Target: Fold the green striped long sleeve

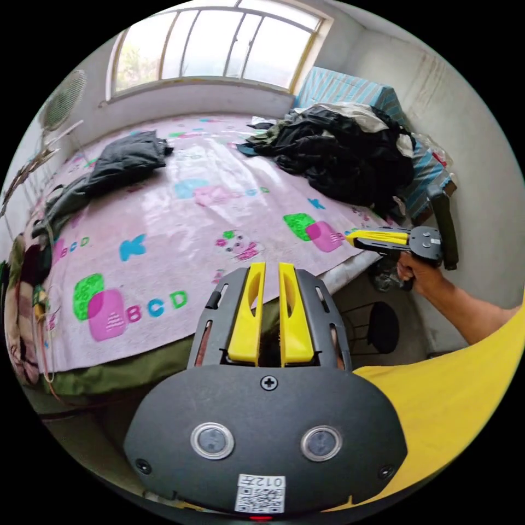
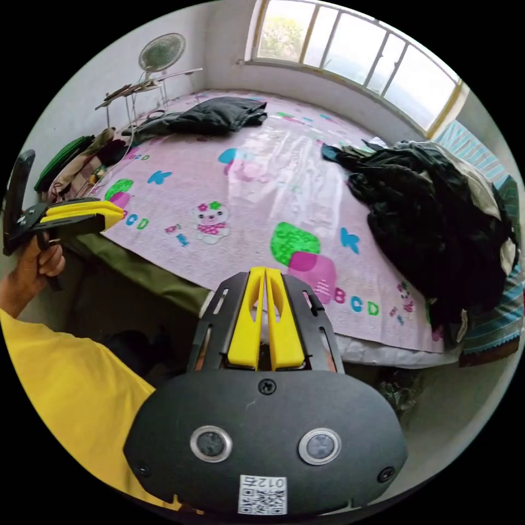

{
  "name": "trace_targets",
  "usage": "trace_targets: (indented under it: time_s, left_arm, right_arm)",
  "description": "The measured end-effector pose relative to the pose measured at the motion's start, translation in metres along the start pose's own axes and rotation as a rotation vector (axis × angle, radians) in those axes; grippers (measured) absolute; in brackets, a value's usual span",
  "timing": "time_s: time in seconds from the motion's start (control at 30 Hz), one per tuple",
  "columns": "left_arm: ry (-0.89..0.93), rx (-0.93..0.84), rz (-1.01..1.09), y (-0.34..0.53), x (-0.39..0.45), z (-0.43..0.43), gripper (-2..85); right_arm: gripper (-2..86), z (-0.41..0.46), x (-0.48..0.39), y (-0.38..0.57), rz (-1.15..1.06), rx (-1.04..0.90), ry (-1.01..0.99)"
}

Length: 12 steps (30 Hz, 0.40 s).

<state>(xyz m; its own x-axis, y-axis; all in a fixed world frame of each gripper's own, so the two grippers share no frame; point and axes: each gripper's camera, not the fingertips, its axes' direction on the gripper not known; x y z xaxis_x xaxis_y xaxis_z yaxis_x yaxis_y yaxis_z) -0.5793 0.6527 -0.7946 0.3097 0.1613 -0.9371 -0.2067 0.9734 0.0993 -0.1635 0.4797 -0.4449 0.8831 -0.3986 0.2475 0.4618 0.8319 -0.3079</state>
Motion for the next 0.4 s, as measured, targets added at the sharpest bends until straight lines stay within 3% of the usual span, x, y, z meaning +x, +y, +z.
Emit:
trace_targets:
  time_s: [0.23, 0.4]
  left_arm:
    - [0.07, -0.017, 0.076, -0.04, -0.029, 0.199, 0.3]
    - [0.214, -0.064, 0.154, -0.087, -0.069, 0.352, 0.0]
  right_arm:
    - [0.0, -0.078, 0.146, -0.014, 0.186, 0.01, -0.064]
    - [0.0, -0.165, 0.236, -0.006, 0.379, 0.033, 0.041]
